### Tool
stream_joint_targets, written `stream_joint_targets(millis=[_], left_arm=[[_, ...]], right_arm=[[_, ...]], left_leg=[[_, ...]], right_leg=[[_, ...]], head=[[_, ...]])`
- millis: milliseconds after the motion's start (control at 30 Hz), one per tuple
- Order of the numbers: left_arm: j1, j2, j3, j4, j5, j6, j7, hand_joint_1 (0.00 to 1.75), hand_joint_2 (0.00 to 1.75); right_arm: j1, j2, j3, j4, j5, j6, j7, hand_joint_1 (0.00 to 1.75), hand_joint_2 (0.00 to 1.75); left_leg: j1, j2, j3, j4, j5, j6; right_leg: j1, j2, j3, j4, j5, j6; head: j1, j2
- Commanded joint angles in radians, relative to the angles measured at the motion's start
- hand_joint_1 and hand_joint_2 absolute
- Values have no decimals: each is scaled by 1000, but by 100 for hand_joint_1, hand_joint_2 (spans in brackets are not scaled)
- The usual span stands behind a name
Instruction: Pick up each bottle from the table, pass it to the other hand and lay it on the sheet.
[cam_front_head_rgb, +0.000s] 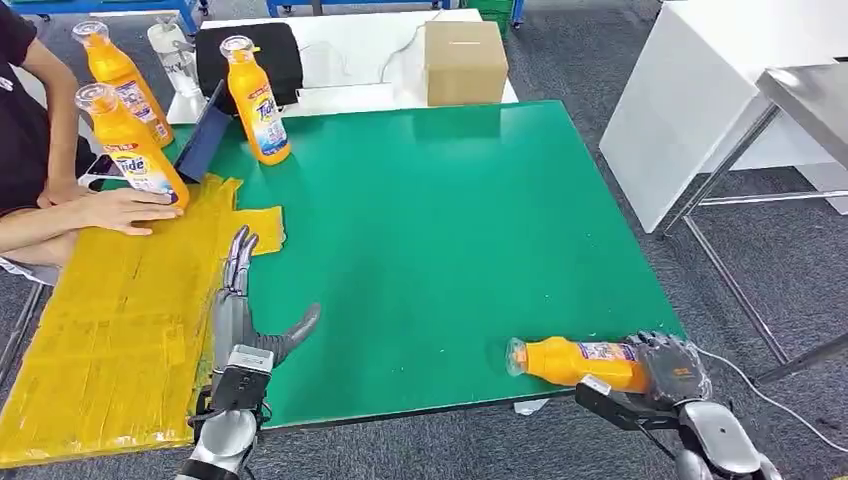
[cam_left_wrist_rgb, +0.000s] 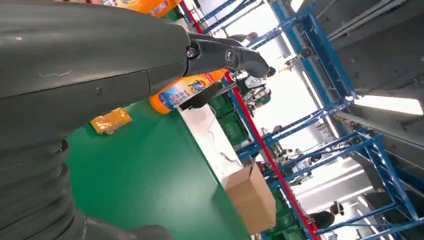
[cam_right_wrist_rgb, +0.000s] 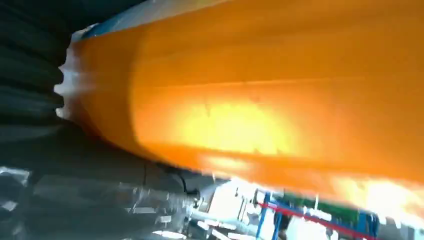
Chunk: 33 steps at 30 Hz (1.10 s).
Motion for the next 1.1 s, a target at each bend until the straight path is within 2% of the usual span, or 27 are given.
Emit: stream_joint_targets(millis=[33, 133, 333, 533, 733, 833, 1033, 1100], left_arm=[[15, 12, -10, 21, 0, -5, 4, 0, 175], [18, 33, -67, 36, -24, -58, 42, 0, 175], [-16, 73, -190, 88, -67, -206, 118, 0, 175], [-39, 90, -218, 94, -30, -305, 160, 0, 175], [-85, 94, -204, 116, 286, -618, 193, 0, 175], [-99, 97, -208, 127, 294, -621, 195, 0, 175], [-97, 100, -213, 126, 298, -620, 195, 0, 175], [-119, 98, -210, 149, 357, -662, 215, 0, 175]], right_arm=[[-51, 313, -46, -98, -437, -79, -271, 175, 175], [-67, 382, -27, -140, -568, -50, -304, 175, 175], [-127, 443, -20, -121, -799, 35, -330, 175, 175], [-151, 455, 16, -109, -810, 42, -344, 175, 175], [-239, 493, 115, 19, -857, 105, -365, 175, 175], [-255, 506, 134, 48, -861, 92, -368, 175, 175], [-252, 493, 140, 43, -869, 86, -371, 175, 175], [-272, 508, 176, 77, -876, 114, -367, 175, 175]], left_leg=[[2, 8, 1, -1, -1, -3], [2, 12, -1, -2, -1, -5], [5, -2, -3, -1, 7, -7], [5, -4, -6, -1, 6, -8], [5, -5, -9, -1, 7, -9], [6, -4, -7, -1, 6, -10], [6, -8, -7, -1, 7, -10], [6, -7, -8, -1, 6, -9]], right_leg=[[2, 6, 0, -1, 2, -3], [3, 9, -3, 0, 4, -6], [5, -3, -3, 2, 5, -4], [5, -5, -5, 2, 7, -6], [5, -5, -8, 2, 8, -6], [5, -3, -7, 1, 8, -6], [5, -9, -6, 1, 6, -6], [5, -8, -6, 2, 6, -6]], head=[[1, 0], [-2, 0], [-1, 0], [0, 0], [0, 0], [0, 0], [0, 0], [0, 0]])
